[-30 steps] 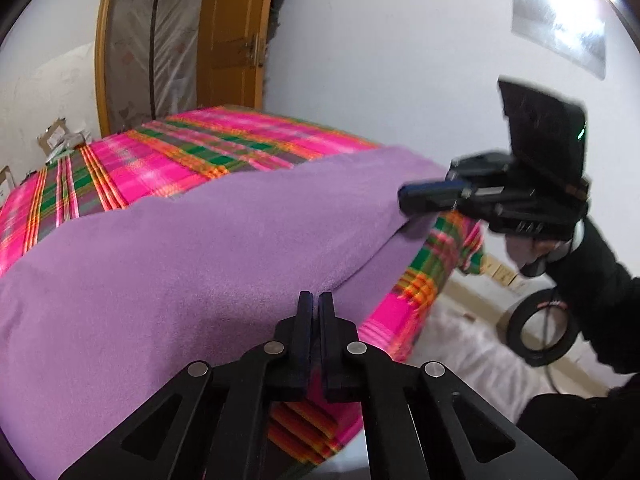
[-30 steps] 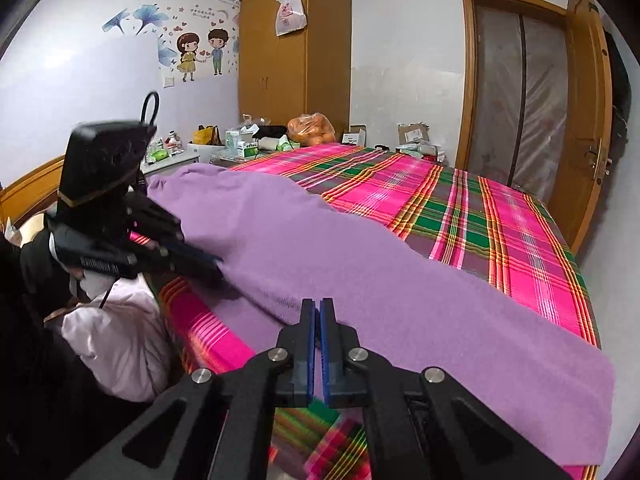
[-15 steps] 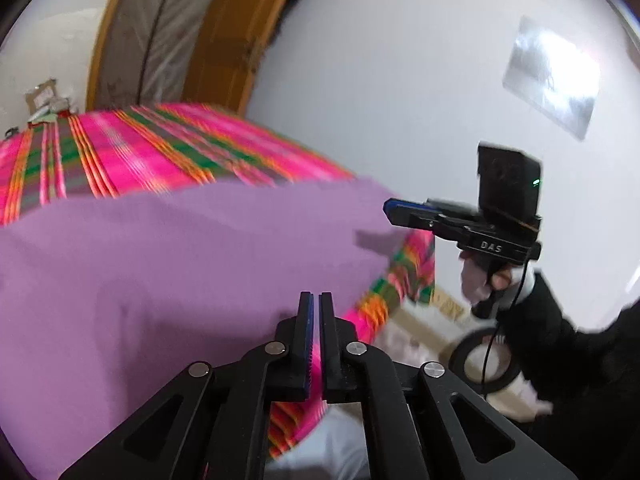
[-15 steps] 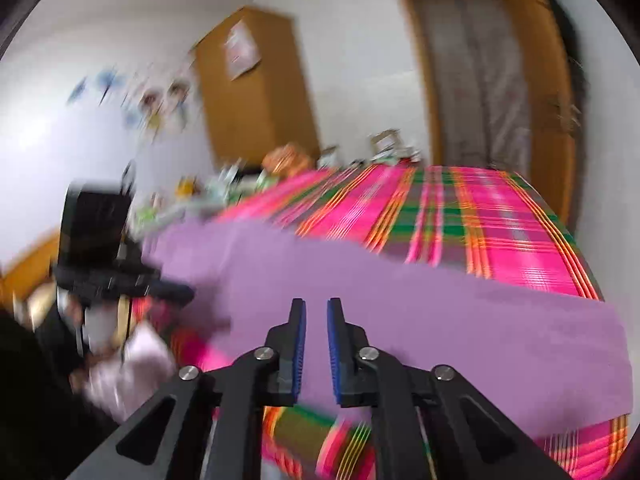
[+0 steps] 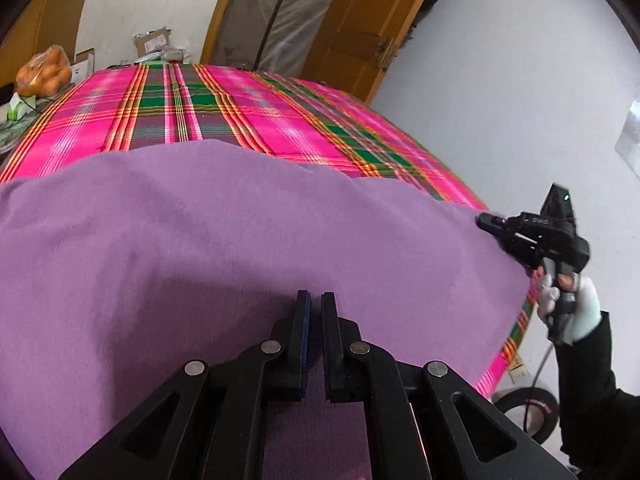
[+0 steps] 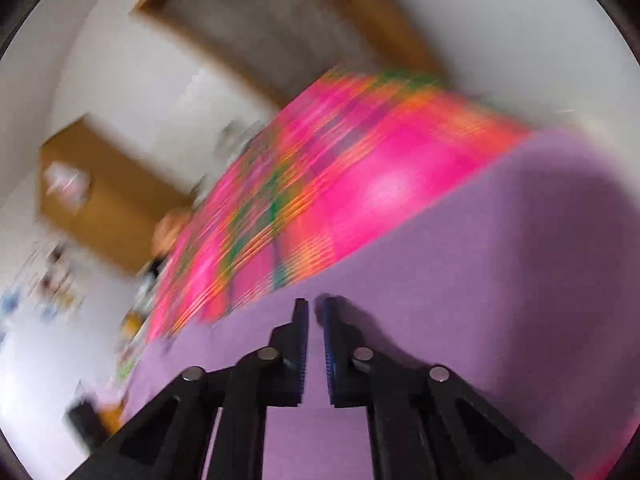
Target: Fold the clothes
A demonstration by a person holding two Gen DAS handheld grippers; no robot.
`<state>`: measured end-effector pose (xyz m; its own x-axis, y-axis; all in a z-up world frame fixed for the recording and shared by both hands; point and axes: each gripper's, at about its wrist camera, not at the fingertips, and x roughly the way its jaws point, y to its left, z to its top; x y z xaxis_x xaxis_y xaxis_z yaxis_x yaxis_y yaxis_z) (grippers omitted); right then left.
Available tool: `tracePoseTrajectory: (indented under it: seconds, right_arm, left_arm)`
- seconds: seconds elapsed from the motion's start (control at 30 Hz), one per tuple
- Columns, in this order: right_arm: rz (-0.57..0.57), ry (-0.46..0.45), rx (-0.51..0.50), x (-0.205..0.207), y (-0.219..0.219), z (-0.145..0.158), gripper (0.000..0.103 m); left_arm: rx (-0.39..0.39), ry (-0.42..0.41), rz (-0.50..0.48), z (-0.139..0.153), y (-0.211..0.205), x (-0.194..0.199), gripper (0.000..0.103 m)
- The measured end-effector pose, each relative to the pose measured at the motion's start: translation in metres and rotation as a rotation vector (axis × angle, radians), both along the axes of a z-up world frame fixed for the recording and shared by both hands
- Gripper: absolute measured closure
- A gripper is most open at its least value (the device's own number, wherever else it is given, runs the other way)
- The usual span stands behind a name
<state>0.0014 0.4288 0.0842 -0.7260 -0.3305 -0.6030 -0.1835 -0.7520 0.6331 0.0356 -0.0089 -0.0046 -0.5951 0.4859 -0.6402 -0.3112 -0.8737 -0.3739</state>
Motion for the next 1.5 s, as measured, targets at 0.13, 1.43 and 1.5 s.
tracePoseTrajectory:
  seconds: [0.13,1.43,1.5]
  right_arm:
    - [0.039,0.038,0.162,0.004,-0.029,0.030,0.091]
    - [0.637,-0.052,-0.022,-0.115,-0.318,-0.015,0.078]
    - [0.649,-0.054,-0.021,-0.117,-0.334,-0.016,0.078]
  left_arm:
    - [0.023,0.001,-0.004,0.008,-0.010,0.000,0.098]
    - [-0.099,0.072,0.244,0.041,-0.091,-0.052,0.083]
    - [-0.088,0.042,0.226,0.037,-0.084,-0.074,0.083]
